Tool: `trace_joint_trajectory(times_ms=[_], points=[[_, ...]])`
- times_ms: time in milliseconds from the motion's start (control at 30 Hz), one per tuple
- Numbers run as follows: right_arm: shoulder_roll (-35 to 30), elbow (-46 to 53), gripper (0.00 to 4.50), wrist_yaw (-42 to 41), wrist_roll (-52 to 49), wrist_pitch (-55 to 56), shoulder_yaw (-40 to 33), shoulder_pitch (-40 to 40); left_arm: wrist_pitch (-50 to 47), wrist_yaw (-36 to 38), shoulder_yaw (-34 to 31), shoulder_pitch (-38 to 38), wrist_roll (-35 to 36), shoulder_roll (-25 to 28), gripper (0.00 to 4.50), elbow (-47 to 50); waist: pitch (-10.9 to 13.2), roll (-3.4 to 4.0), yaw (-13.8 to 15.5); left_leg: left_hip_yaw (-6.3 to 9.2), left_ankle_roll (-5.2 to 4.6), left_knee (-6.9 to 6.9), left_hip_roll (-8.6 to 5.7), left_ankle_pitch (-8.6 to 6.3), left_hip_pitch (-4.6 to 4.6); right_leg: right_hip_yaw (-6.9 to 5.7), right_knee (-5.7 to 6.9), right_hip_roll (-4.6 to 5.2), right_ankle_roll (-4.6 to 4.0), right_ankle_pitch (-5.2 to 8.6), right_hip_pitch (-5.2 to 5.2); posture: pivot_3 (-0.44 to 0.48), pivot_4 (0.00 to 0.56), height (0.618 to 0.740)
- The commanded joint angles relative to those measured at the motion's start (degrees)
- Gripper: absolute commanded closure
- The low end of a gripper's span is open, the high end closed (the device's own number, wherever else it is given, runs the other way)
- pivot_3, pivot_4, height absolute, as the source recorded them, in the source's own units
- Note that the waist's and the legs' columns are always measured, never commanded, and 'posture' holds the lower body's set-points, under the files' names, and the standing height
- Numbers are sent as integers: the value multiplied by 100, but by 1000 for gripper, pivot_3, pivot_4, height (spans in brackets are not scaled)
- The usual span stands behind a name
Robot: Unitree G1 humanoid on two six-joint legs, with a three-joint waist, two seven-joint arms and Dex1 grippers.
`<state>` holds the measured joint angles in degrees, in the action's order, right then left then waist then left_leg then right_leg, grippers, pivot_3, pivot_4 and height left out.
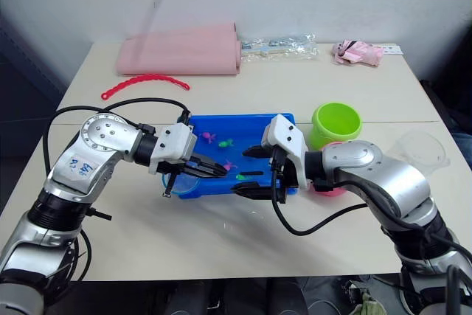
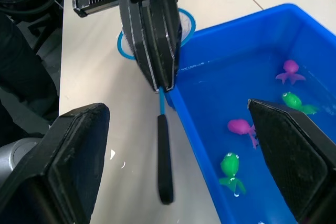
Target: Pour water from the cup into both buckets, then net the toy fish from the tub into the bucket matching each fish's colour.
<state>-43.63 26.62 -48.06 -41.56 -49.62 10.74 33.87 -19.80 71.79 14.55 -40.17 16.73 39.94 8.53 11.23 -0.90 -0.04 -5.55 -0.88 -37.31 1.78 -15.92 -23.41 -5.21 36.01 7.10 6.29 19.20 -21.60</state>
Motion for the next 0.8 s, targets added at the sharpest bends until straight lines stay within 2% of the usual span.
trace_joint_trajectory(times_ms=[33,100,200,433,633,667,733,800], points=[[99,202,0,34,-70,-38,-192,-69,22,-68,-114,-62,-17,-13,4473,75,0,0,2,1,0,0,0,0,0,0,0,0,0,0,0,0,150,740],[164,189,0,47,-141,-67,-261,-103,41,-66,-122,-30,-15,-8,4473,77,0,0,0,1,0,-1,0,0,0,0,0,0,0,0,0,0,150,740],[263,157,849,40,-250,-136,-324,-129,36,-126,-144,-12,30,-72,4500,102,0,0,2,1,0,-1,0,0,0,0,1,1,0,0,0,0,150,740],[378,1,4401,-11,-130,-90,-337,-80,-57,-169,-156,1,44,-117,4500,181,0,0,-1,1,0,-4,0,1,0,0,4,0,1,-1,2,0,150,740],[399,-135,4461,-113,-4,65,-354,24,-236,-213,-350,88,286,-108,4500,296,0,0,-1,1,0,-6,0,1,0,0,6,0,1,-1,2,0,150,740],[380,-162,4500,-149,20,109,-378,60,-268,-210,-491,116,460,-134,3804,326,0,0,-7,1,0,-6,0,1,0,1,6,0,1,-1,2,0,150,740],[330,-215,4500,-218,120,232,-415,127,-176,-232,-844,160,755,-197,3160,310,0,0,-6,1,0,-6,1,1,0,1,7,0,1,-1,2,0,150,740],[179,-290,4500,-345,291,409,-477,207,-172,-295,-1423,181,1186,-210,2185,169,0,0,-5,3,1,-8,1,2,0,1,8,0,1,-1,2,0,150,740]])
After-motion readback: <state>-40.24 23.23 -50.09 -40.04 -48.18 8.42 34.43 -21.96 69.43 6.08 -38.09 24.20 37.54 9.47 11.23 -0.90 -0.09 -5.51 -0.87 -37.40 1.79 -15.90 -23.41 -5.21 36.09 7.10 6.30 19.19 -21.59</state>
